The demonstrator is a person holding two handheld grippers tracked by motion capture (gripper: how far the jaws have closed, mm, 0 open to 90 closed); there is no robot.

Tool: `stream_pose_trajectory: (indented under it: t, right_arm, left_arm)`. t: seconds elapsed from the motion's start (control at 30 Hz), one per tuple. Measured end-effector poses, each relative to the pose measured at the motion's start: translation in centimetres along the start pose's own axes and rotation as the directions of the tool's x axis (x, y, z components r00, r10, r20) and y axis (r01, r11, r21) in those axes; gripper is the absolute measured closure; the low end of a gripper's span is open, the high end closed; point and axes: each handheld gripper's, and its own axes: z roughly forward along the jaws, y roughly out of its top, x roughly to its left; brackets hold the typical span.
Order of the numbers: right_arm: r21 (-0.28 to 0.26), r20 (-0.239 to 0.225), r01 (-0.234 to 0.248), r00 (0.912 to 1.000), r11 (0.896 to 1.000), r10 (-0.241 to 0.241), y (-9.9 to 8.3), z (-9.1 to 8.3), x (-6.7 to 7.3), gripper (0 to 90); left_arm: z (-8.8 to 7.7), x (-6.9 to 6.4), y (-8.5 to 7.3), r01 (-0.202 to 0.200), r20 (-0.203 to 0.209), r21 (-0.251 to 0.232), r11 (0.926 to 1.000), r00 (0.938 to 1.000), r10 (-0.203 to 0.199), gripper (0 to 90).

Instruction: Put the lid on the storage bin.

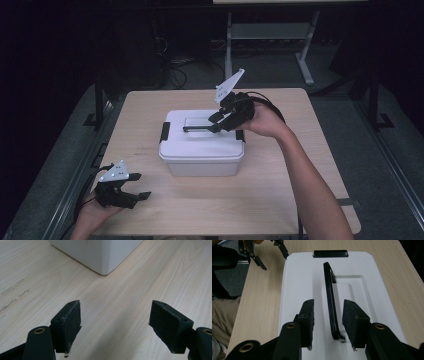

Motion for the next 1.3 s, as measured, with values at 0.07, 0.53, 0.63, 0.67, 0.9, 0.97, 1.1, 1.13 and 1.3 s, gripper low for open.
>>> stream_pose_trajectory:
  t: [0.07, 0.53, 0.63, 0.67, 0.9, 0.97, 1.1, 1.13, 1.3]
  right_arm:
    - [0.000, 0.008, -0.004, 1.0000, 1.000, 0.004, -0.1, -0.4, 0.1, 60.6]
    - [0.010, 0.040, -0.026, 0.9989, 1.000, 0.025, -1.0, -2.3, 0.5, 58.4]
    - [0.011, 0.044, -0.025, 0.9987, 1.000, 0.024, -1.1, -2.6, 0.6, 58.1]
    - [0.011, 0.046, -0.029, 0.9986, 1.000, 0.028, -1.1, -2.7, 0.7, 58.1]
    - [0.015, 0.056, -0.031, 0.9980, 0.999, 0.031, -1.5, -3.3, 0.8, 57.1]
    - [0.016, 0.062, -0.034, 0.9975, 0.999, 0.033, -1.7, -3.5, 0.9, 56.6]
    - [0.015, 0.066, -0.038, 0.9972, 0.999, 0.037, -2.0, -3.8, 0.9, 56.4]
    - [0.016, 0.067, -0.039, 0.9971, 0.999, 0.038, -2.1, -3.8, 1.0, 56.3]
    - [0.020, 0.071, -0.049, 0.9964, 0.999, 0.047, -2.6, -3.9, 1.1, 56.1]
  left_arm:
    - [0.0, 0.0, 0.0, 0.000, 0.001, 0.002, 1.0000, 1.0000, 0.000, 24.8]
    - [0.1, 0.0, 0.0, 0.003, 0.000, 0.003, 1.0000, 1.0000, -0.003, 24.8]
    - [0.1, 0.0, 0.0, 0.002, 0.001, 0.005, 1.0000, 1.0000, -0.002, 24.8]
    - [0.1, 0.0, 0.0, 0.002, 0.001, 0.005, 1.0000, 1.0000, -0.002, 24.8]
    - [0.1, 0.1, -0.1, 0.006, 0.000, 0.003, 1.0000, 1.0000, -0.006, 24.8]
    - [0.1, 0.0, -0.1, 0.004, 0.000, 0.005, 1.0000, 1.0000, -0.004, 24.8]
    - [0.1, 0.0, 0.0, 0.001, 0.001, 0.006, 1.0000, 1.0000, -0.001, 24.8]
    - [0.1, 0.0, 0.0, 0.002, 0.001, 0.007, 1.0000, 1.0000, -0.002, 24.8]
    - [0.2, 0.1, 0.0, 0.005, 0.000, 0.010, 0.9999, 1.0000, -0.005, 24.5]
